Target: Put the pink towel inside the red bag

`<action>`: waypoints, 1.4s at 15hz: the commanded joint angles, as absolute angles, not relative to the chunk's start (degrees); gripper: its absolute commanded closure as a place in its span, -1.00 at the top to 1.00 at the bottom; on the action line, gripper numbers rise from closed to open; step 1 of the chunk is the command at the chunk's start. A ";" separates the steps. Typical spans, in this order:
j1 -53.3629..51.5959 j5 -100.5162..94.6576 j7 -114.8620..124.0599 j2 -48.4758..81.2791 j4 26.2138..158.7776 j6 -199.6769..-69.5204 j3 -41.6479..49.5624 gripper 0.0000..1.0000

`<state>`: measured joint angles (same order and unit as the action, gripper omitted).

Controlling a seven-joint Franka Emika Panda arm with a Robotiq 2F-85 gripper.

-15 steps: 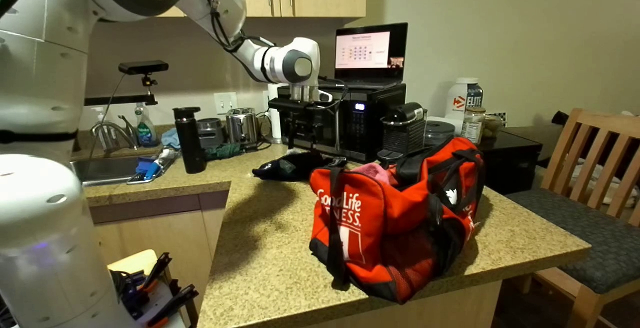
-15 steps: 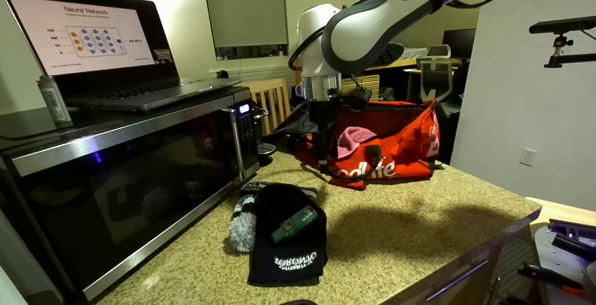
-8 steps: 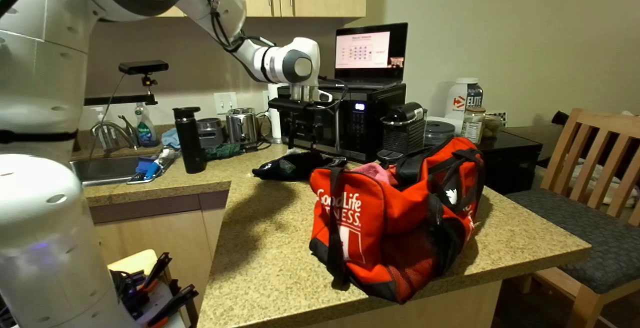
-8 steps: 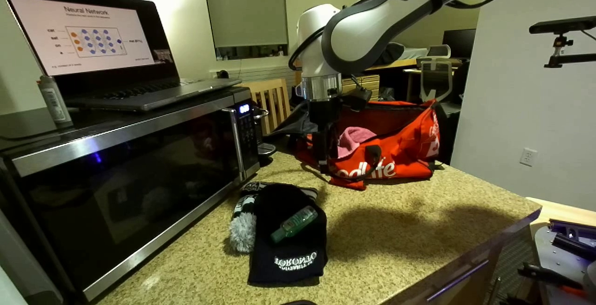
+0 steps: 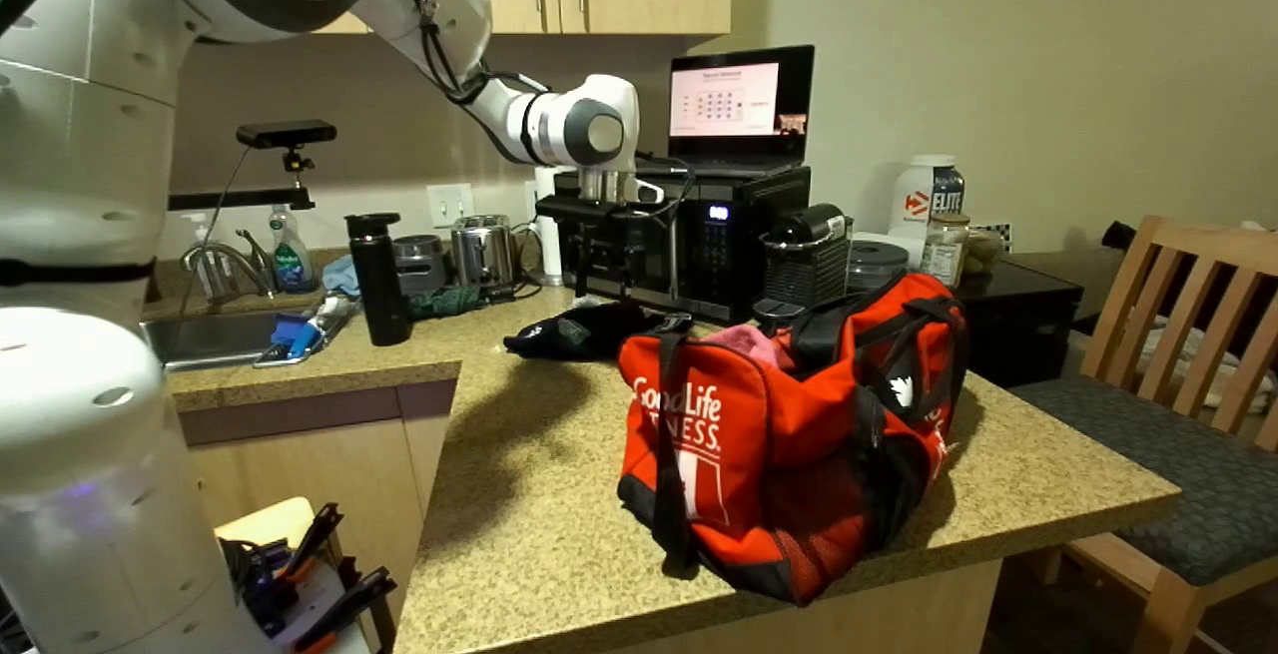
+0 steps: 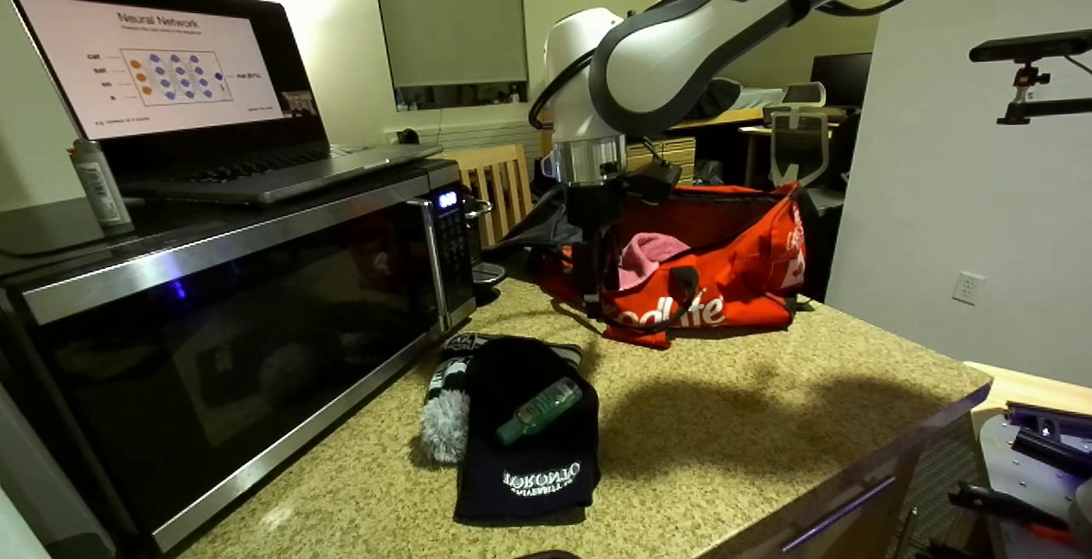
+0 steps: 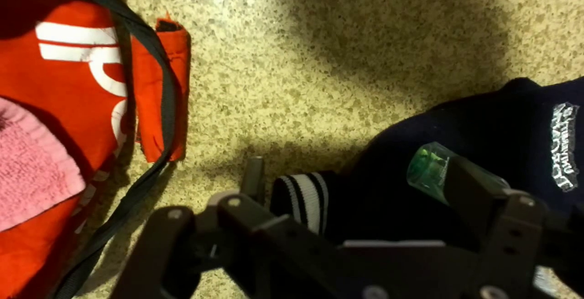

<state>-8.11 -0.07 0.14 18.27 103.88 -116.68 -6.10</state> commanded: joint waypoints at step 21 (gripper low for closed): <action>-5.45 -3.44 6.88 17.59 105.42 -117.43 0.29 1.00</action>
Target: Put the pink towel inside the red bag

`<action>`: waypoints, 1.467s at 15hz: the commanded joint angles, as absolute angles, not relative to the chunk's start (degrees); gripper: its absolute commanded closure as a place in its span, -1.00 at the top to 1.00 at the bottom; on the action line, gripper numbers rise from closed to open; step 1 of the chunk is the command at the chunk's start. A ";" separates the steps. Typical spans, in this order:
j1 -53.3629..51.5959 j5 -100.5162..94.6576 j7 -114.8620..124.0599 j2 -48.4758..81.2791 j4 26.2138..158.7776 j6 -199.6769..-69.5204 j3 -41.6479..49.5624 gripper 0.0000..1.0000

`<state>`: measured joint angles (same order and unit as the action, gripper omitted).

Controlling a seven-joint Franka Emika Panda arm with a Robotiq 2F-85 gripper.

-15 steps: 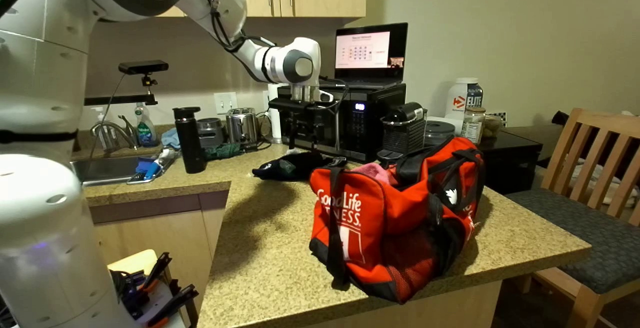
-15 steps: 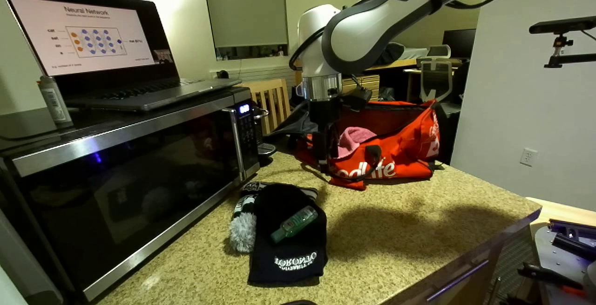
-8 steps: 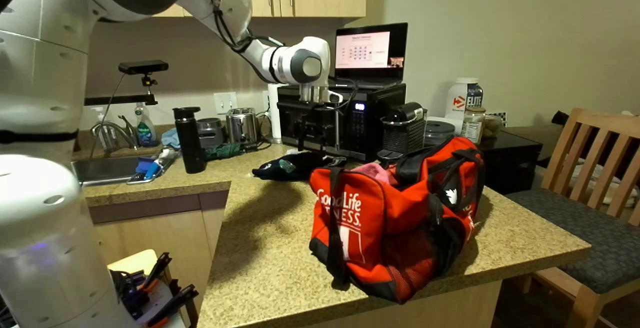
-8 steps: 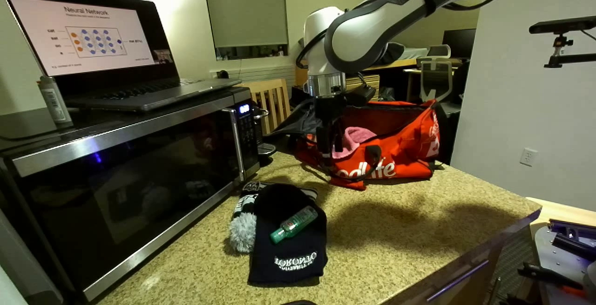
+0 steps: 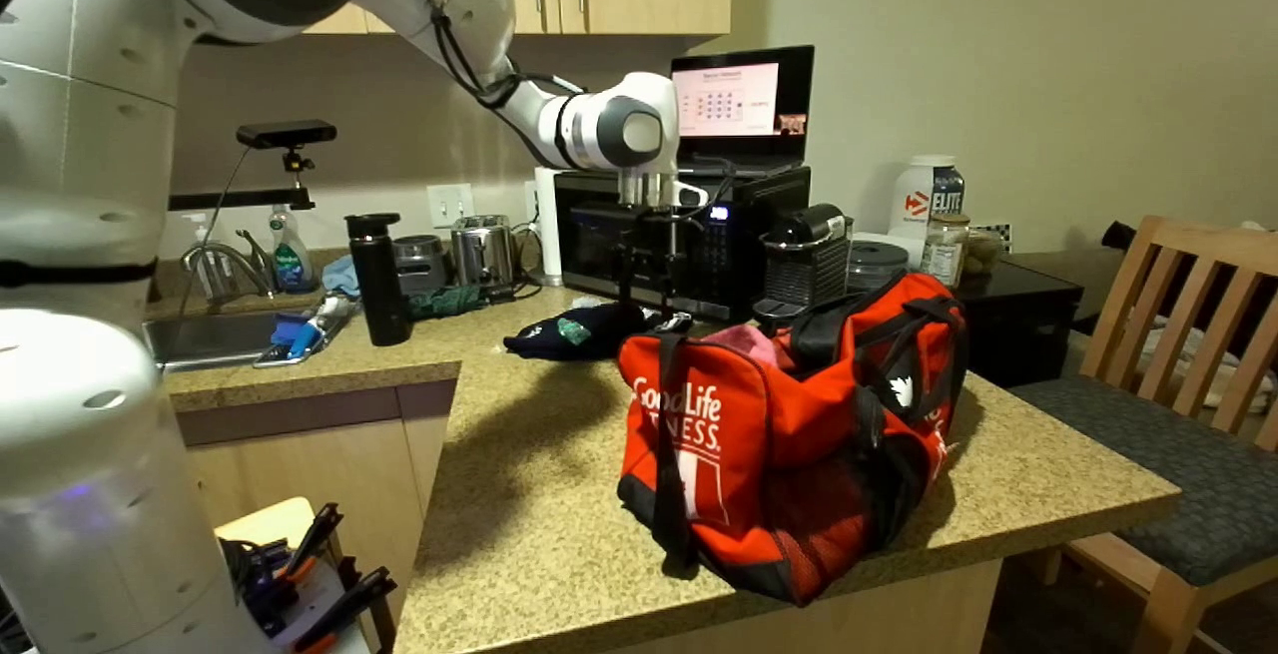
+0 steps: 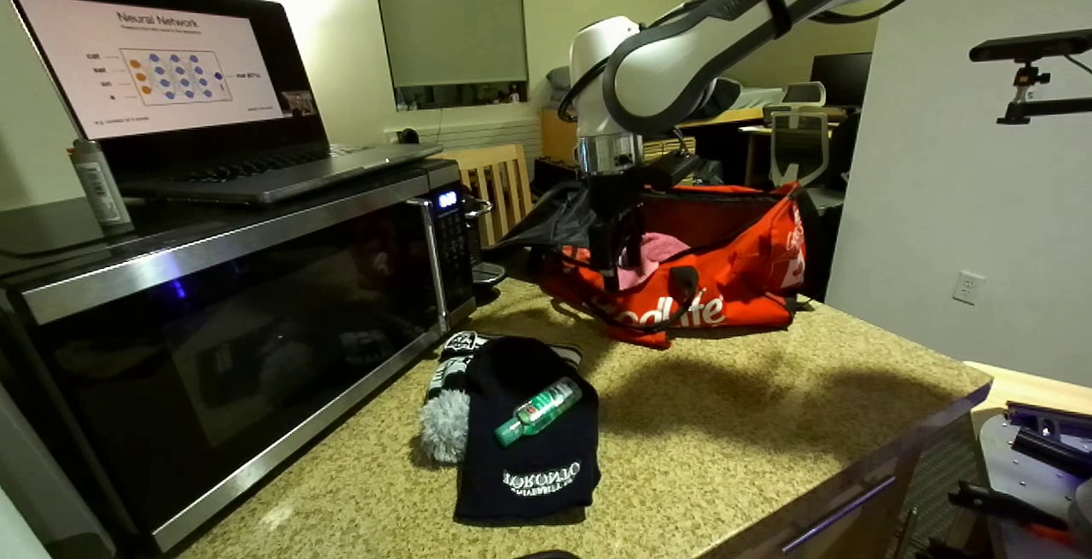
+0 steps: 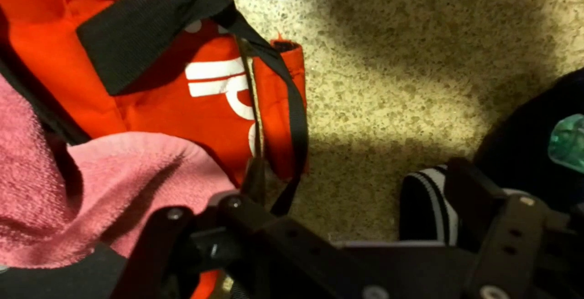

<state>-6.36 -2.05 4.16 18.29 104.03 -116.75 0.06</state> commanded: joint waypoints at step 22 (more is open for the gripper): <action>-2.99 -6.00 18.61 15.42 109.43 -117.37 4.62 1.00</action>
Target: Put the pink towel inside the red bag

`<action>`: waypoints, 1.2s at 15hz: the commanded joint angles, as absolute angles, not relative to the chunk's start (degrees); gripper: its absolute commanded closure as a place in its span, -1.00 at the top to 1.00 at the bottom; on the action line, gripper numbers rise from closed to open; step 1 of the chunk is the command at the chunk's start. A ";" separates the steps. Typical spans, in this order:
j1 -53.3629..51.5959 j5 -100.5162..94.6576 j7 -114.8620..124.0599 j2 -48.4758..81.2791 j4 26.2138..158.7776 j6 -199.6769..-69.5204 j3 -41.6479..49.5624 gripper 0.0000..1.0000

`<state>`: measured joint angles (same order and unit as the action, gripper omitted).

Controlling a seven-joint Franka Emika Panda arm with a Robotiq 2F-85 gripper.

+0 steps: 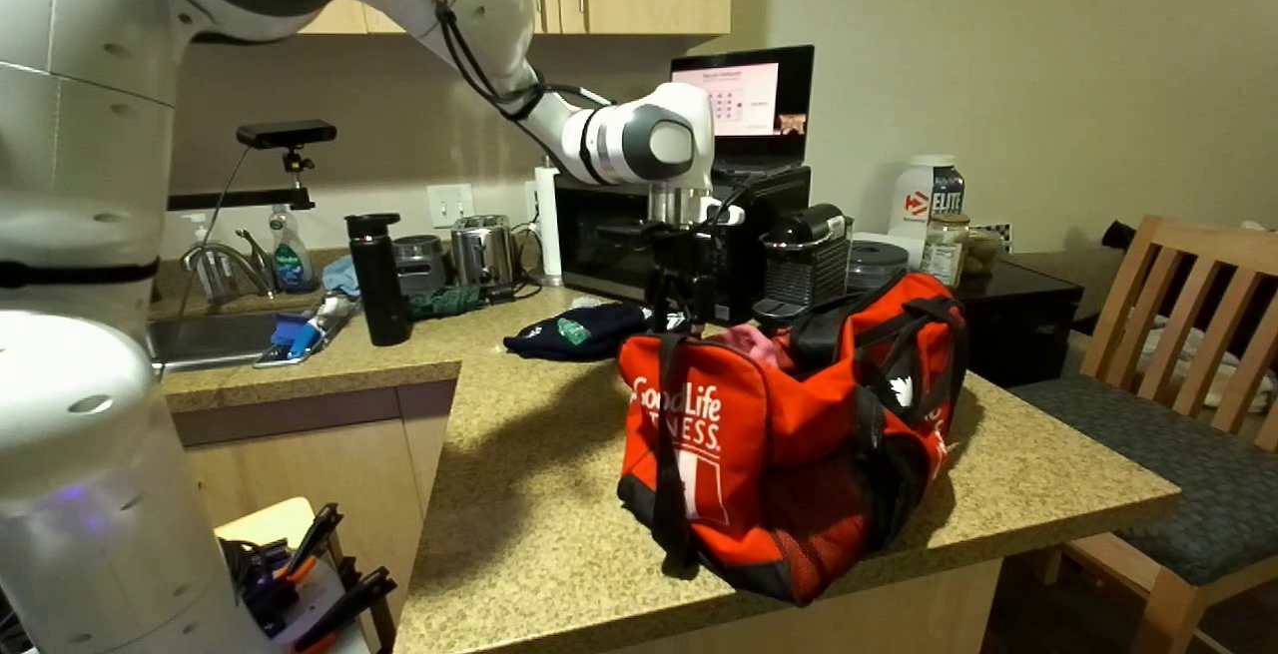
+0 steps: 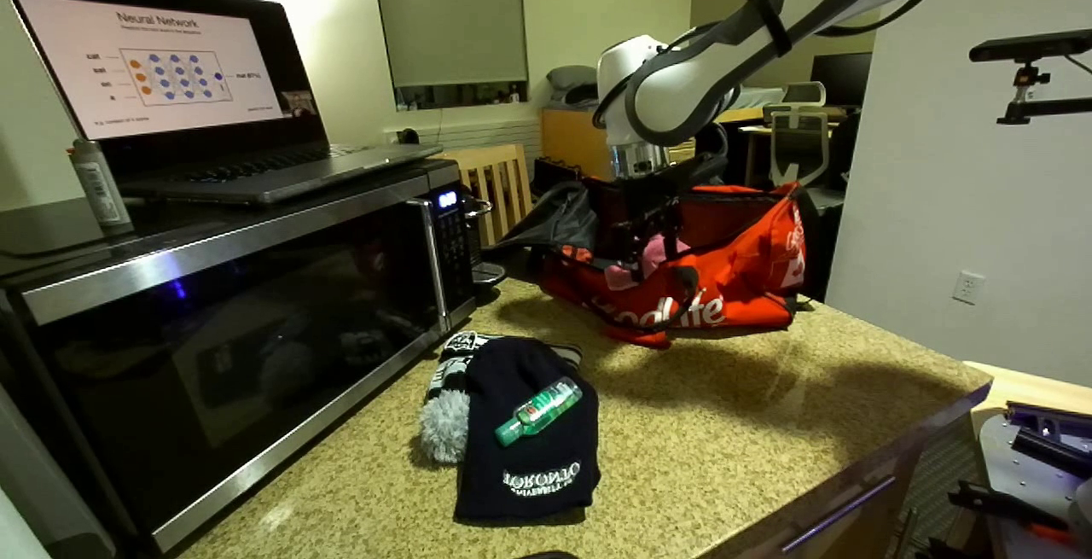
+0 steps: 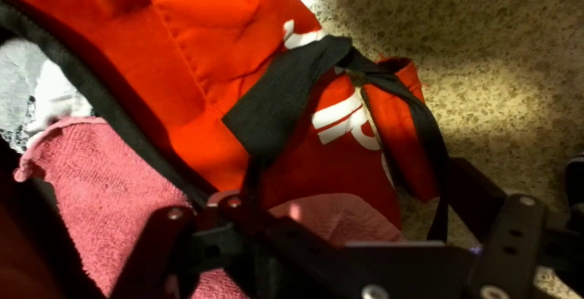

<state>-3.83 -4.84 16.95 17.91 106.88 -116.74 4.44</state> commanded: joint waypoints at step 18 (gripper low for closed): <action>-1.93 -5.71 17.66 14.37 108.67 -124.86 4.09 1.00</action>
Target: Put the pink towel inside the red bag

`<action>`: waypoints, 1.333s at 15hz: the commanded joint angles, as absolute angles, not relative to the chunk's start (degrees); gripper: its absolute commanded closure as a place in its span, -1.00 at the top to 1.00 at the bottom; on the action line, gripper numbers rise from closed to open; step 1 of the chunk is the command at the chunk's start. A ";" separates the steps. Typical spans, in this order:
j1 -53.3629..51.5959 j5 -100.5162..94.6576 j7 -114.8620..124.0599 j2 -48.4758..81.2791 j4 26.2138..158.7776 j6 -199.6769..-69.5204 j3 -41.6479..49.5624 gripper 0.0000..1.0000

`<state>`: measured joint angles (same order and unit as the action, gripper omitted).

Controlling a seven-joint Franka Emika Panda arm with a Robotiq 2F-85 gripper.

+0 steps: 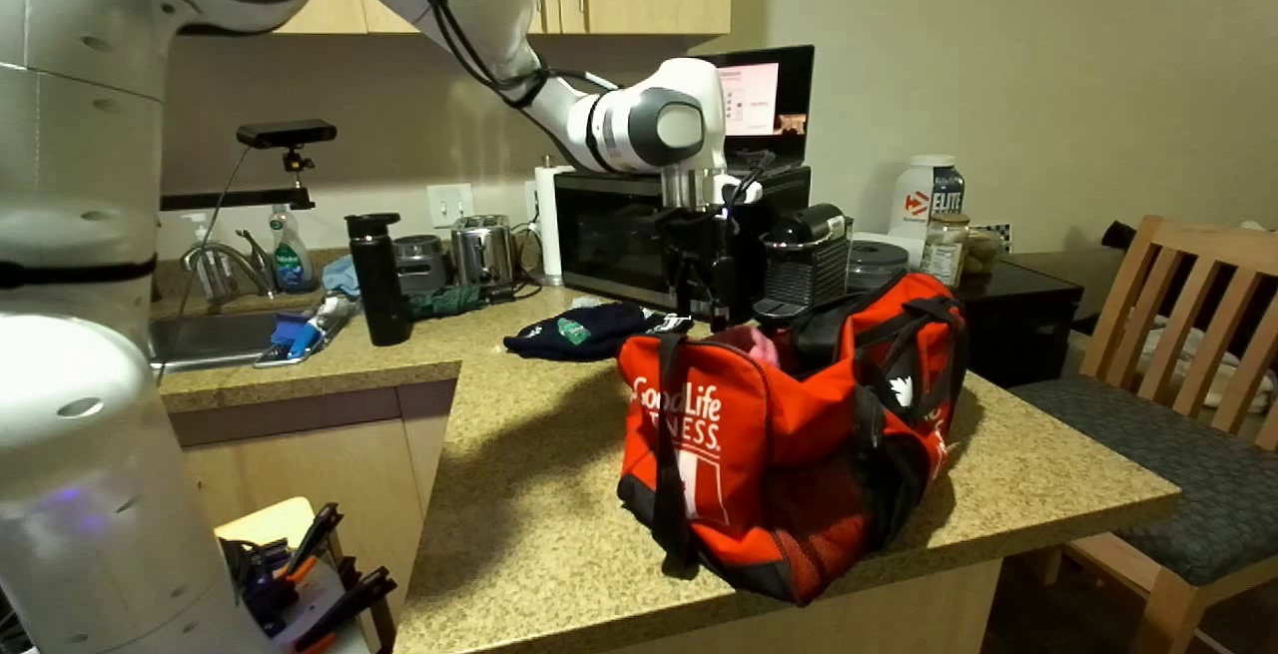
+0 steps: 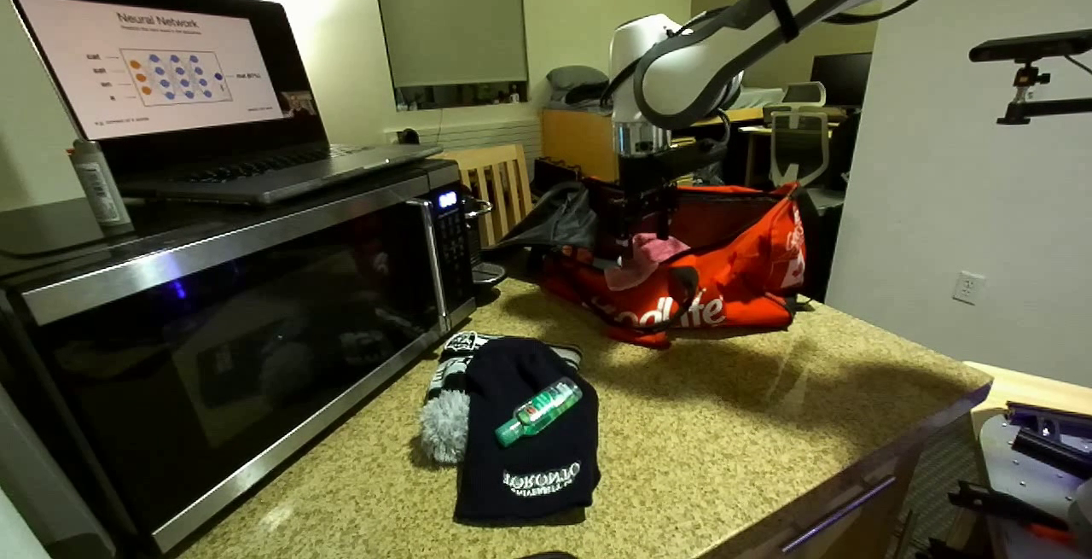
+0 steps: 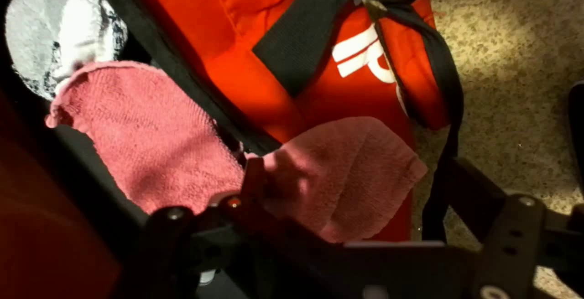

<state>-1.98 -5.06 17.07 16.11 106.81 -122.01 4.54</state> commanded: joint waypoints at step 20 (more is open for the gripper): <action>-0.25 -5.20 17.21 19.38 107.04 -132.07 5.99 0.05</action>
<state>-0.87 -5.38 17.07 19.14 106.80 -130.52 6.02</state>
